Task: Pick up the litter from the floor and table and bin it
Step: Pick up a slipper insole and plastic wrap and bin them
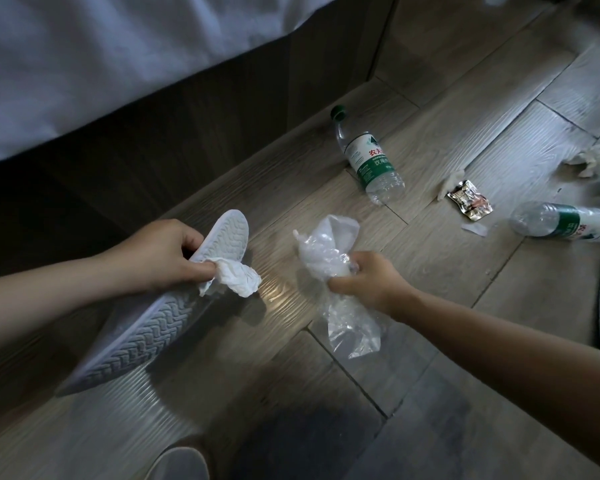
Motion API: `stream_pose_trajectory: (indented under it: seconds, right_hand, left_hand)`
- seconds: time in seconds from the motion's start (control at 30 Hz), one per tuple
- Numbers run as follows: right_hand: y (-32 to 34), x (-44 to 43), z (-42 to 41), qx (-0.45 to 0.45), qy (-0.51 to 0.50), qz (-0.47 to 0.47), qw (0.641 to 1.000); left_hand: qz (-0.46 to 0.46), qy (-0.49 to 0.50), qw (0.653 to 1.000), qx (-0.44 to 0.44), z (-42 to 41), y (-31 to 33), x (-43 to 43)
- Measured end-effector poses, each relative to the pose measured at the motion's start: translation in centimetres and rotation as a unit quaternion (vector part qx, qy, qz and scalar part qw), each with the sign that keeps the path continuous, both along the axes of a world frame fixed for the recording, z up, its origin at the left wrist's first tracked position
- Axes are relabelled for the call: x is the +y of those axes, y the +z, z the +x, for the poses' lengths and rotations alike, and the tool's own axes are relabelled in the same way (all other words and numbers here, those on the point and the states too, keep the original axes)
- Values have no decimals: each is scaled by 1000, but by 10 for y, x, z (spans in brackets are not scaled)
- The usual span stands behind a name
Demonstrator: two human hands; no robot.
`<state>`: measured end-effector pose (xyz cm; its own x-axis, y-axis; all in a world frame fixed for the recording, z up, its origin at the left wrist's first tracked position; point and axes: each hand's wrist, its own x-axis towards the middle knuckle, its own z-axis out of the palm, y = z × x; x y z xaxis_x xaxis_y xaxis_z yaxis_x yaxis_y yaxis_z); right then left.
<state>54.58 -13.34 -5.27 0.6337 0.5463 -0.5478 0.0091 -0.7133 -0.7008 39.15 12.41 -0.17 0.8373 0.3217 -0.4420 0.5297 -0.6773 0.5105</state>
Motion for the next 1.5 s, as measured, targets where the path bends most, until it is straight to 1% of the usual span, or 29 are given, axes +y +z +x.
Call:
stream_pose_trajectory:
  seconds: [0.1,0.17,0.23,0.33,0.43,0.6,0.7,0.77,0.87,0.97,1.07,1.17,1.33,1.4,1.5]
  right_hand:
    - [20,-11,1,99,-86,67,989]
    - [30,-19,3,141,-110,112,978]
    - [37,-26,7,163,-128,144,967]
    - [40,-36,17,175,-167,170,955]
    - [37,-49,26,193,-208,214,935]
    - [43,-66,40,174,-260,234,921]
    - [64,-77,42,141,-307,237,911]
    - [88,-84,38,136,-355,240,893]
    - [143,-92,27,159,-417,247,860]
    - [217,-102,16,217,-440,260,832]
    - [311,-116,12,249,-457,274,808]
    - [412,-134,12,259,-472,299,788]
    - [580,-175,17,235,-517,321,758]
    - [646,-194,14,213,-536,344,741]
    - [737,-226,4,174,-544,371,732]
  left_hand:
    - [-8,4,1000,-9,5,3,-6]
    - [-11,9,1000,-17,13,4,-12]
    - [-17,11,1000,-24,22,5,-18]
    - [-30,8,999,-38,39,5,-28]
    - [-37,6,998,-46,62,4,-40]
    - [-54,10,998,-36,100,11,-62]
    - [-65,20,997,-21,116,33,-74]
    - [-75,32,996,-23,122,59,-85]
    - [-87,27,995,-43,127,114,-110]
    - [-102,13,993,-60,130,182,-132]
    - [-97,7,993,-72,134,261,-146]
    - [-106,0,990,-88,143,348,-161]
    - [-118,-41,981,-148,173,510,-211]
    - [-138,-50,974,-171,185,576,-235]
    - [-173,-73,960,-209,194,670,-271]
